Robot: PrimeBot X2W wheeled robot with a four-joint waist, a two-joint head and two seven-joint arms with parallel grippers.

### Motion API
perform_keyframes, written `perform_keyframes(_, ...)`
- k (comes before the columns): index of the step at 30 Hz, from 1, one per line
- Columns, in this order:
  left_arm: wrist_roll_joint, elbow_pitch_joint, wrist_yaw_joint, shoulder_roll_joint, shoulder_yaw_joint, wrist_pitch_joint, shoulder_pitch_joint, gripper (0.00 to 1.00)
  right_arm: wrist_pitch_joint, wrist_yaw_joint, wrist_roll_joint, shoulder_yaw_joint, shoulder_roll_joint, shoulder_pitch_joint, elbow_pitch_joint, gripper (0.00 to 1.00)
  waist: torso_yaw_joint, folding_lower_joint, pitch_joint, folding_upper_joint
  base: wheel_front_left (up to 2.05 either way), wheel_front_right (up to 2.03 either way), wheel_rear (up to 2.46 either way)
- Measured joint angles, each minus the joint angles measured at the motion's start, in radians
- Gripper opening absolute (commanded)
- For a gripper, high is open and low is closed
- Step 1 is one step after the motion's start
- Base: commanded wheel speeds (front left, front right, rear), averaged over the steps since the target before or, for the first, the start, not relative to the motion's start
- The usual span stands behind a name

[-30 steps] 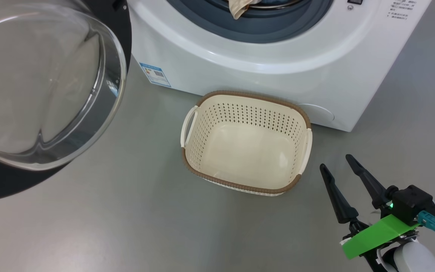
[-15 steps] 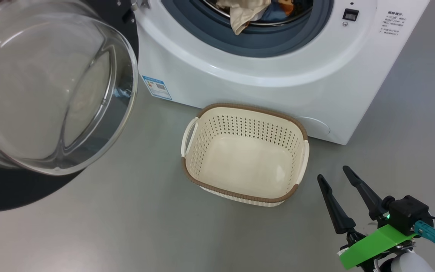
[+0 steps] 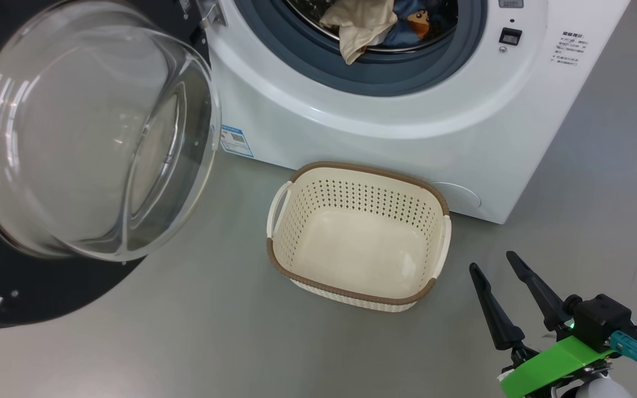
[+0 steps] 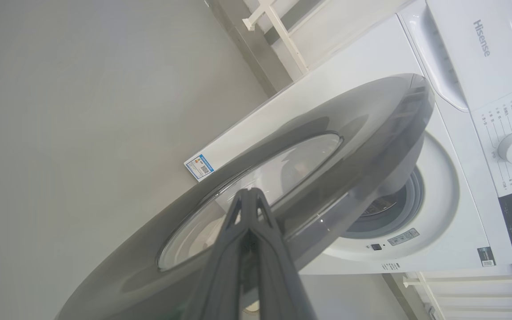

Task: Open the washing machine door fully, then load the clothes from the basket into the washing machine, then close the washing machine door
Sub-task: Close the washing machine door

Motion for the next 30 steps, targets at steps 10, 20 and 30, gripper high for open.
perform_keyframes(10, -0.03, -0.145, 0.0, -0.016, -0.003, 0.076, 0.077, 0.0, 0.0, 0.0, 0.0, -0.012, 0.0, 0.014, -0.002, 1.0, -0.001, 0.0, -0.024, 0.0, 0.0, 0.0, 0.0)
perform_keyframes(20, -0.054, -0.296, 0.0, -0.052, -0.01, 0.147, 0.119, 0.0, 0.0, 0.0, 0.0, -0.021, 0.004, 0.036, -0.006, 1.0, -0.017, 0.0, -0.042, 0.0, 0.0, 0.0, 0.0)
perform_keyframes(30, -0.053, -0.394, 0.0, -0.099, -0.025, 0.179, 0.135, 0.0, 0.0, 0.0, 0.0, -0.031, 0.011, 0.036, -0.009, 1.0, -0.059, 0.0, -0.045, 0.0, 0.0, 0.0, 0.0)
